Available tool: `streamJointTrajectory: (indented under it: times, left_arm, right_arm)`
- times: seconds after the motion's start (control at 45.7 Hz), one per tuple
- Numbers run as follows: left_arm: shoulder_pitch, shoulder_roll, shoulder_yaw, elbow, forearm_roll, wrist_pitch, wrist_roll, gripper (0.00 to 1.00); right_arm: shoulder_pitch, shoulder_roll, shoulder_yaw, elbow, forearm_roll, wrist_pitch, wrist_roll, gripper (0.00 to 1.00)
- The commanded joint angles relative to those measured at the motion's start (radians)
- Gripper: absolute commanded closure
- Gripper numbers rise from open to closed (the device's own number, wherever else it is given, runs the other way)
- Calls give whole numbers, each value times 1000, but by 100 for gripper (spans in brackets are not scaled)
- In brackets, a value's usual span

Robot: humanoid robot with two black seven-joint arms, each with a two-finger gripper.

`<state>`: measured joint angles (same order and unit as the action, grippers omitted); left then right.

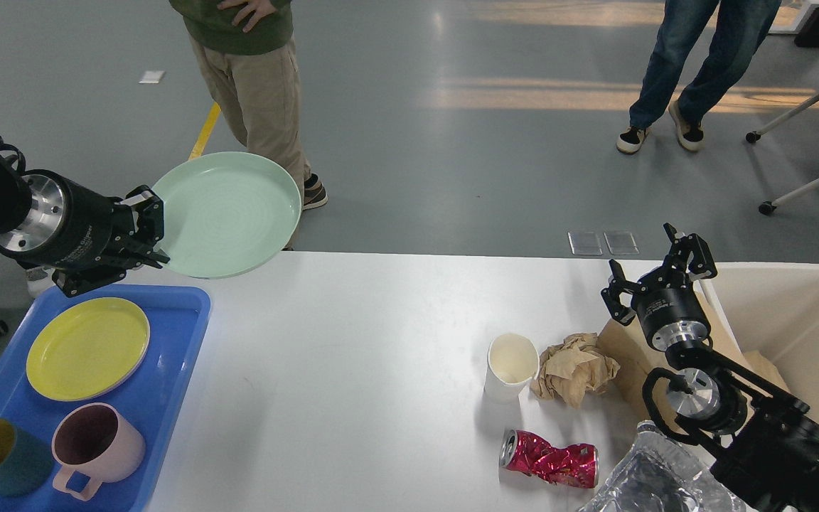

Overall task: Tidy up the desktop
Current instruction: 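Lift the green plate and carry it over the blue tray, then lower the green plate onto the yellow plate and release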

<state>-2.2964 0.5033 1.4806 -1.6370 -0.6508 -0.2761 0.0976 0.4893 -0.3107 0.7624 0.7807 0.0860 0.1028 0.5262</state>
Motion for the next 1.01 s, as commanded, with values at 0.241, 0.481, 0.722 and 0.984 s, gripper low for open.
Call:
streamJointTrajectory:
  times: [0.241, 0.481, 0.722, 0.984]
  left_arm:
    - [495, 207, -81, 457, 11, -3, 7, 100]
    - [943, 235, -445, 773, 115, 3, 74, 100]
    - [1075, 173, -549, 849, 165, 107, 77, 100]
    - [1107, 182, -536, 853, 307, 161, 86, 100]
  right_arm:
    - [0, -1, 0, 0, 0, 0, 0, 0]
    - [0, -1, 0, 0, 0, 0, 0, 0]
    - [0, -1, 0, 0, 0, 0, 0, 0]
    - [0, 1, 0, 0, 0, 0, 0, 0]
